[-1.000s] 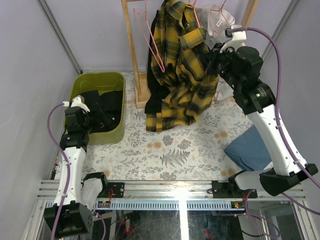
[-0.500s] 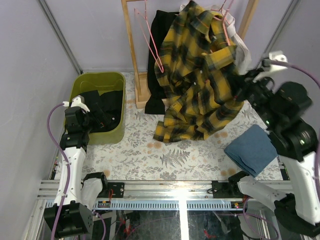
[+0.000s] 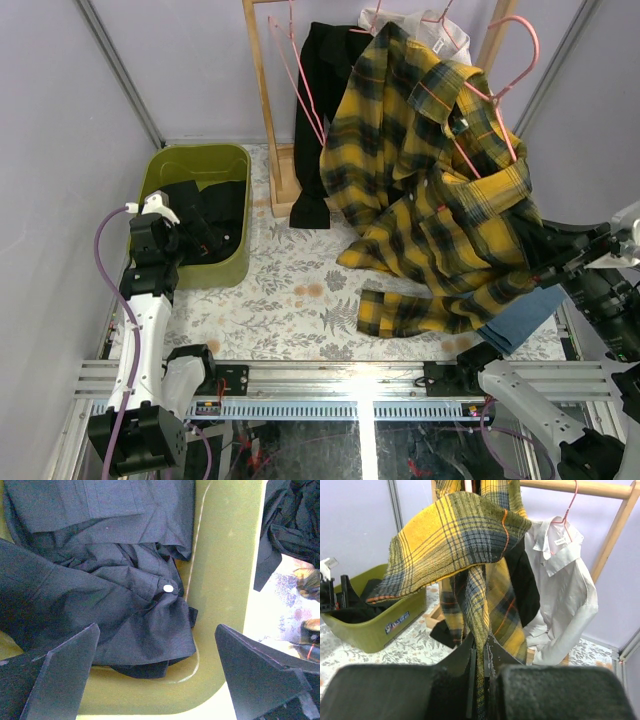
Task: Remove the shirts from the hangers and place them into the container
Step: Pick up the hanger from the clothesline.
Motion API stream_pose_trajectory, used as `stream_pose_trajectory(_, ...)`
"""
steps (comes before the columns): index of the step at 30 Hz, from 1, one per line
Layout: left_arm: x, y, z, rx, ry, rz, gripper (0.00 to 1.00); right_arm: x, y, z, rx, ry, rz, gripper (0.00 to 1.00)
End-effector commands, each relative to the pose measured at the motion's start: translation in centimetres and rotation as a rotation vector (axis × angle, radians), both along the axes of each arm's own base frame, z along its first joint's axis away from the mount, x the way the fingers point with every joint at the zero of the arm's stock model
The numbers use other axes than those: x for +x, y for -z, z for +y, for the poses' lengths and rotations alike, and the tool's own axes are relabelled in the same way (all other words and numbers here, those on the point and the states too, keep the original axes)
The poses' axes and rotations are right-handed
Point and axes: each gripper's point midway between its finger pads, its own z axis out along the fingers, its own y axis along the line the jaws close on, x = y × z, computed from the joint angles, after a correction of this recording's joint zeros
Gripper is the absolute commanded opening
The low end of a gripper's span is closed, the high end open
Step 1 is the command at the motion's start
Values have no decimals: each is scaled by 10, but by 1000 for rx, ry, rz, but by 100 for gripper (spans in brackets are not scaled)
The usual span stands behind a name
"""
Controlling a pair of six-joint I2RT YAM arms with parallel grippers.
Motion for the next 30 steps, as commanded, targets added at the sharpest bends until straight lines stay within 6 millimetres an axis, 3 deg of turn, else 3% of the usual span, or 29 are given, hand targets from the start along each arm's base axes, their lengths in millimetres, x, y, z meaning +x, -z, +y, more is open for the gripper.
stream_pose_trajectory(1, 3, -7, 3, 18, 1, -19, 100, -3, -15, -12, -53, 46, -85, 0)
stream_pose_trajectory(5, 3, -8, 2, 15, 4, -20, 100, 18, 21, -11, -164, 88, 19, 0)
stream_pose_trajectory(8, 3, -7, 1, 14, 8, -20, 100, 18, 36, 4, -226, 2, 30, 0)
stream_pose_trajectory(14, 3, -7, 1, 13, 9, -18, 100, -21, 32, 35, -260, -253, -95, 0)
stream_pose_trajectory(17, 3, -7, 2, 14, 8, -20, 100, -42, 40, 54, -294, -415, -112, 0)
stream_pose_trajectory(20, 1, -10, 3, 17, -6, -21, 100, -47, 44, 65, -307, -498, -111, 0)
stream_pose_trajectory(24, -3, -27, 13, 49, -64, -57, 100, -52, 22, 79, -270, -578, -207, 0)
stream_pose_trajectory(28, -7, -55, 13, 41, -87, -112, 100, -52, -38, 72, -111, -498, -363, 0)
stream_pose_trajectory(30, -10, -66, 12, 33, -93, -141, 100, -61, -46, 75, -106, -533, -434, 0)
